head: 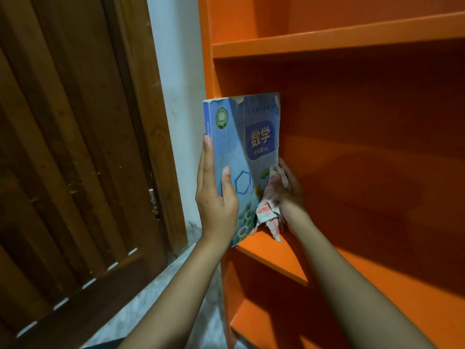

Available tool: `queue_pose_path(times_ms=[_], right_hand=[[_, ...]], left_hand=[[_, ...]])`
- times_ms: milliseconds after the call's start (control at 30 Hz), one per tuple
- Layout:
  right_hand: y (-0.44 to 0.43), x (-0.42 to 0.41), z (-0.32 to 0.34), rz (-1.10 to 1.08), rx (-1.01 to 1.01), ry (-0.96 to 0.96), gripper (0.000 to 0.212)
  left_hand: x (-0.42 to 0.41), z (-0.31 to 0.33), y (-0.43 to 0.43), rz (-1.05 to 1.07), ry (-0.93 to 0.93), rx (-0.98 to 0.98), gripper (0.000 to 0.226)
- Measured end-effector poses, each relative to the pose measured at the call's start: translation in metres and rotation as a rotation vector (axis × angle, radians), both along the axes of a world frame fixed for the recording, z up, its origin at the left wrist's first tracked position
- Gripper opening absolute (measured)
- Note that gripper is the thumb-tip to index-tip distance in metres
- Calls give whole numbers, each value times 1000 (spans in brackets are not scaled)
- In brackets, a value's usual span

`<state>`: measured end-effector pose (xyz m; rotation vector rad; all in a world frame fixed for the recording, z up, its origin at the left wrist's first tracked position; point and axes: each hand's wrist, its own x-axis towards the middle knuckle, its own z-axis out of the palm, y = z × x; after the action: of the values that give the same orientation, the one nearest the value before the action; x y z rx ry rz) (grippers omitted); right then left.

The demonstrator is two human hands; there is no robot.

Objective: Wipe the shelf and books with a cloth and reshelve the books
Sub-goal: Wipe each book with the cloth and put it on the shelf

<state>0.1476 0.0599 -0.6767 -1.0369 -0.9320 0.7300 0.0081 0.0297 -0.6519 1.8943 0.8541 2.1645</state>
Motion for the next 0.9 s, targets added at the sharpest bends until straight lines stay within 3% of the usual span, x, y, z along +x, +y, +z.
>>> queue_pose_path(times_ms=[133,267,500,633,767,833,900], right_hand=[[1,-4,-3,31,4,-38,44],[-8,-7,-7,67,-119,-95,38],[-14,-12,-10,1,-73,-200,40],[-17,-13,-9,-43,-301,-261,40],[-20,-15,-5,-43,-531,-270,55],[-20,-13,-5,-53,-539,-296,48],[-20,-11,-7,-89,-399,-306,42]], left_hand=[[-4,0,-3,-55,-39,2,63],[-12,1,-8,-125,-84,-15,62],[-17,4,-5,-113,-2,-28,64],[-12,1,2,-114,20,-48,62],[-8,2,8,-61,43,-35,62],[-7,2,10,-53,61,-35,63],[-7,2,10,-70,74,-42,61]])
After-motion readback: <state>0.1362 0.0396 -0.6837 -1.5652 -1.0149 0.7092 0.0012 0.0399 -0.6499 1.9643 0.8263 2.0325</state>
